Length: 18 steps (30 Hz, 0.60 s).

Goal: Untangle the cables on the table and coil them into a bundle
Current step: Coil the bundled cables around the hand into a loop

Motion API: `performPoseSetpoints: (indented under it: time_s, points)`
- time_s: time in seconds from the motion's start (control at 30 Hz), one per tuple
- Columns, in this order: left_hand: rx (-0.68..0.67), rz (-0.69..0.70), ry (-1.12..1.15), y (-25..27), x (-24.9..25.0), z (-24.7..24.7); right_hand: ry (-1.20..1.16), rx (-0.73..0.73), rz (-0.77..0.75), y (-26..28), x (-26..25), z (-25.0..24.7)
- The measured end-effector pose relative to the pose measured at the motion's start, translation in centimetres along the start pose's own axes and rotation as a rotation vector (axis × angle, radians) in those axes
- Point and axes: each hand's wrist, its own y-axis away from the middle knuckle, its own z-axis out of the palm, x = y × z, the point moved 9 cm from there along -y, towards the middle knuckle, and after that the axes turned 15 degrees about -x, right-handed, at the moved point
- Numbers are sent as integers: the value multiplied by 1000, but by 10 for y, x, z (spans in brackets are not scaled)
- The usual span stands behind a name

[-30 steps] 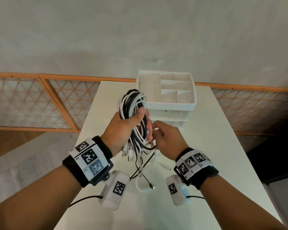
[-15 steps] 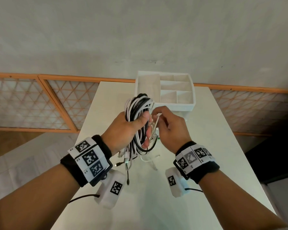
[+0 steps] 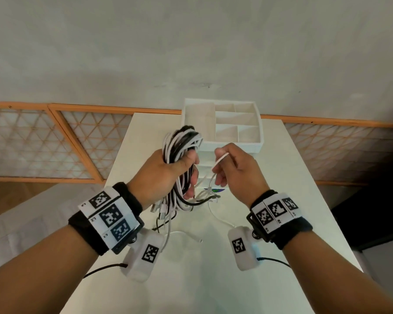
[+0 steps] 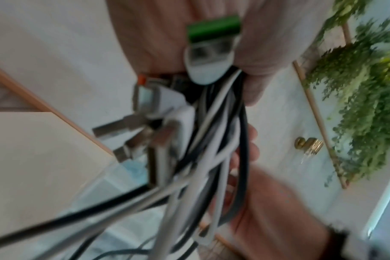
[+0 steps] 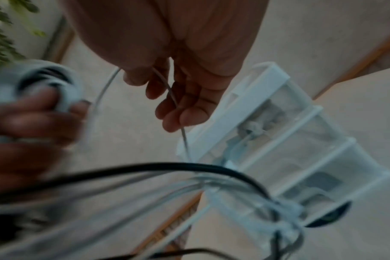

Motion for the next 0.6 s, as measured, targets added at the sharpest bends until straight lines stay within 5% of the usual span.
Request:
performPoseSetpoints:
  time_s: [0.1,0.2,0.3,0.47,0.6]
  points:
    - [-3,112,152,3,27,-5,160,20,129,6,44,-10]
    - [24,189,239,2,44,-9,307,-186,236,16,76,23]
    - [19,168,243,1,36,-6,110,-261,371,22,88,44]
    - [-62,-12,155,5,-1,4,-441,-48,154,3,30,14]
    - [1,-135,34,7,-25,6,-263,-33,-74,0,-29,0]
